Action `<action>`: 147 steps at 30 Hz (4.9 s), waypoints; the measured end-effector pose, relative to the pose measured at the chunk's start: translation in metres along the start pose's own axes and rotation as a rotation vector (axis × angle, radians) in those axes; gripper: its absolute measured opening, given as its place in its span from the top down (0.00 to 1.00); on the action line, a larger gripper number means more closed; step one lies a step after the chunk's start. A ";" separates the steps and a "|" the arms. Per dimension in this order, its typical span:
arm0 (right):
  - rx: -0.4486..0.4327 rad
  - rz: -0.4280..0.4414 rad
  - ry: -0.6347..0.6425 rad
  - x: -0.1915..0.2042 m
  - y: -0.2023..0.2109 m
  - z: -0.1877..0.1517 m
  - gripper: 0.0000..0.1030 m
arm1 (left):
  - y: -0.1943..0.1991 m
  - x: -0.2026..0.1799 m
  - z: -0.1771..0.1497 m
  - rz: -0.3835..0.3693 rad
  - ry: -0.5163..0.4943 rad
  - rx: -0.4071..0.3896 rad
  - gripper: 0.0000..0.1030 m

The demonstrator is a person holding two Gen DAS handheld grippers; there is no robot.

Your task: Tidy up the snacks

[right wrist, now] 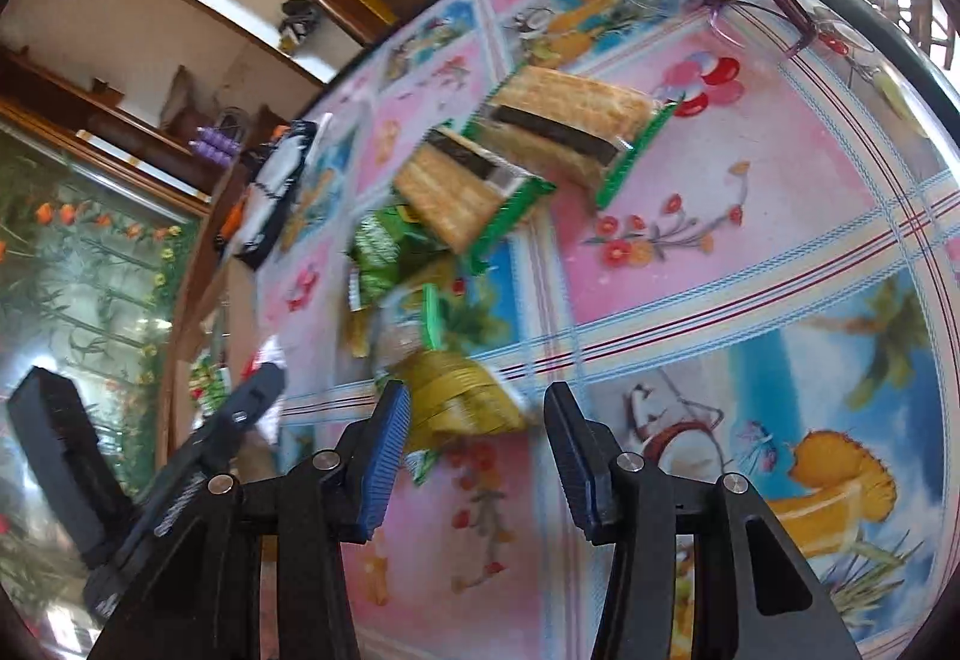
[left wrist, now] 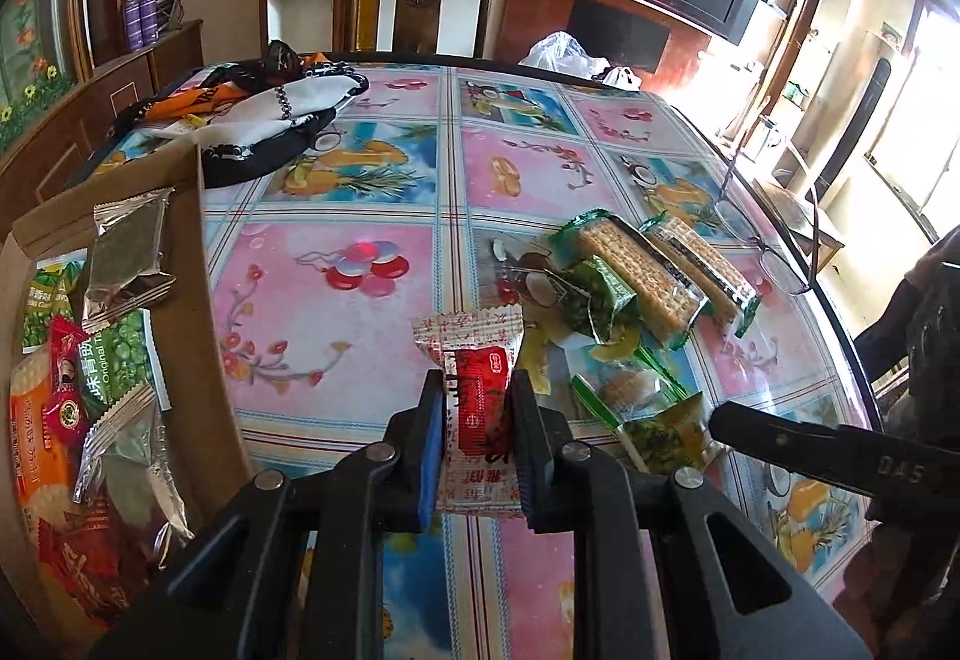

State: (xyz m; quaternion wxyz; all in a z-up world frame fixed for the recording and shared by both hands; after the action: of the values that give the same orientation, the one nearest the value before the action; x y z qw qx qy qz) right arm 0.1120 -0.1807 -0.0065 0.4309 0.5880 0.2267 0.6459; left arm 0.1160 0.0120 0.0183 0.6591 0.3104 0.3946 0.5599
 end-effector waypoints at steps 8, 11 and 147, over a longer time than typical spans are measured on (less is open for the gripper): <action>-0.091 -0.114 0.108 0.016 -0.004 0.003 0.51 | 0.001 0.005 0.002 -0.005 0.013 -0.001 0.81; -0.049 -0.070 0.135 0.020 -0.011 -0.003 0.51 | 0.001 0.007 0.003 -0.001 0.016 -0.001 0.81; -0.276 -0.121 0.600 0.184 -0.044 -0.078 0.65 | 0.084 0.147 0.024 0.215 0.235 -0.292 0.80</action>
State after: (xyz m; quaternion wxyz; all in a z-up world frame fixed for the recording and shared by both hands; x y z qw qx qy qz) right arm 0.0615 0.0109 0.0463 0.4581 0.2934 0.2882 0.7880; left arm 0.1046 0.1724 0.0770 0.5831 0.1843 0.3481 0.7105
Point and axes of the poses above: each gripper's, at about its wrist camera, not at the fingertips, and y roughly against the way its jaws point, x to its left, z to its top, the point moved 4 cm from there along -y, roughly the way its jaws point, and after that the axes turned 9 degrees about x, right-handed, at the moved point
